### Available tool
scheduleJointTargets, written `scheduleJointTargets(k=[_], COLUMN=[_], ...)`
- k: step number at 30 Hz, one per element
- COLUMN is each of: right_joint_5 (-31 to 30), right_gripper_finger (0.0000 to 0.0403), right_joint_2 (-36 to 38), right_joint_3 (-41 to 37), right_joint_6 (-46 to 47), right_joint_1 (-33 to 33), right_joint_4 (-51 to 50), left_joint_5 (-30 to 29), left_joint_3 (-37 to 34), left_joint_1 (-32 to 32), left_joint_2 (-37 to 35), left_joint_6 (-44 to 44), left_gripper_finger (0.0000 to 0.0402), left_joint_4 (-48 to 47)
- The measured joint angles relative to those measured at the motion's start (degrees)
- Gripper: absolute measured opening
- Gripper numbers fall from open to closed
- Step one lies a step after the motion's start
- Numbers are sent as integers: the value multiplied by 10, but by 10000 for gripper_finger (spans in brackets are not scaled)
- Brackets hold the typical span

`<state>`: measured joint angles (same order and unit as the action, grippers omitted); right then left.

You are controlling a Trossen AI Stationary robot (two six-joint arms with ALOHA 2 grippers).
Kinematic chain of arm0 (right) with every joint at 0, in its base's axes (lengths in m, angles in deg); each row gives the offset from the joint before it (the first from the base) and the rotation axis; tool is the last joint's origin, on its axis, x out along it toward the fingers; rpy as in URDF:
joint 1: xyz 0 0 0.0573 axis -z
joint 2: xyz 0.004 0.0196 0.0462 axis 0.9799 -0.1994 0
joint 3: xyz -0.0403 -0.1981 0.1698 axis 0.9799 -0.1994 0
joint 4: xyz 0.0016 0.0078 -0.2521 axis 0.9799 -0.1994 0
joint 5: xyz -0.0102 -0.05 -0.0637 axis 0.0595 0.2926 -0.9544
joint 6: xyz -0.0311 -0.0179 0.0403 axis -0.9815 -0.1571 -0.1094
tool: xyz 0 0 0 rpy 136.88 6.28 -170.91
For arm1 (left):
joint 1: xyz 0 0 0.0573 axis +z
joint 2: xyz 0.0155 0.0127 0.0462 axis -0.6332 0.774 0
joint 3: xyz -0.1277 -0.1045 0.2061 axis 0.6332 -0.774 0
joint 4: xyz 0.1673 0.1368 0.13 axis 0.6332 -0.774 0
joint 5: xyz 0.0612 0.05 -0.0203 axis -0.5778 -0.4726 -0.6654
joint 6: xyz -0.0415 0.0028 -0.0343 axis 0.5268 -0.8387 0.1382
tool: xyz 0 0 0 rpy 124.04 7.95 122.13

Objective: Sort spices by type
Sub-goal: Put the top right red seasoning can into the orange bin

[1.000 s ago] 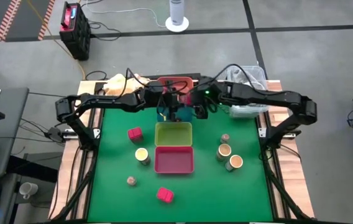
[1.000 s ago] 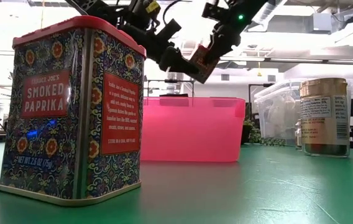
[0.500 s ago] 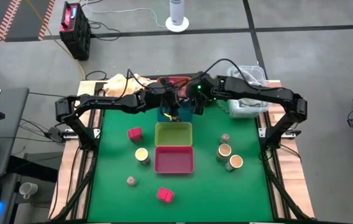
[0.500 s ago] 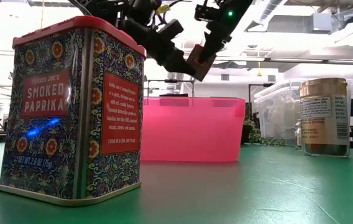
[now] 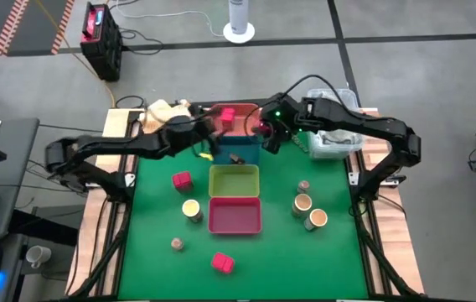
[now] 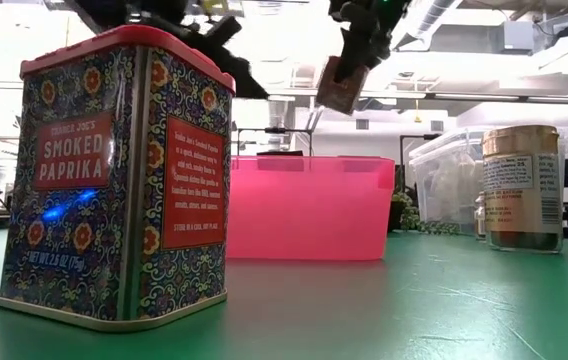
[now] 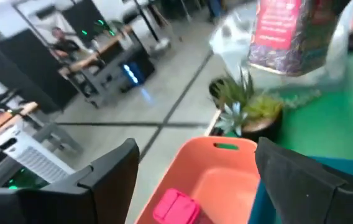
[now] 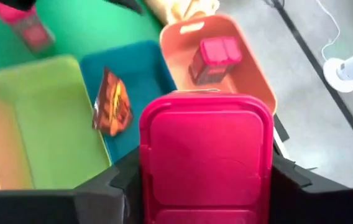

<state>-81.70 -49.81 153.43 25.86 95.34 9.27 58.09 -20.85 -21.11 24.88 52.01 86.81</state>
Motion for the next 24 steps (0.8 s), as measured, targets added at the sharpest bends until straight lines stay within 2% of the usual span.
scheduleJointTargets(k=[5,10,15,24], right_joint_5=[0,-1,-1,9], right_gripper_finger=[245,233,243,233], right_joint_2=[-17,-55,-111,-225], right_joint_3=[-3,-3,3,64], right_joint_6=[57,154,232,298], right_joint_1=[12,28,55,106], right_joint_4=[59,134,192,221], left_joint_5=[-18,-108,-165,-174], left_joint_3=[-90,-126,-135,-136], left_joint_1=[-40,-99,-139,-164], left_joint_2=[-110,-181,-205,-218], left_joint_6=[14,20,12,9], left_gripper_finger=[308,308,309,309], left_joint_4=[35,44,41,46])
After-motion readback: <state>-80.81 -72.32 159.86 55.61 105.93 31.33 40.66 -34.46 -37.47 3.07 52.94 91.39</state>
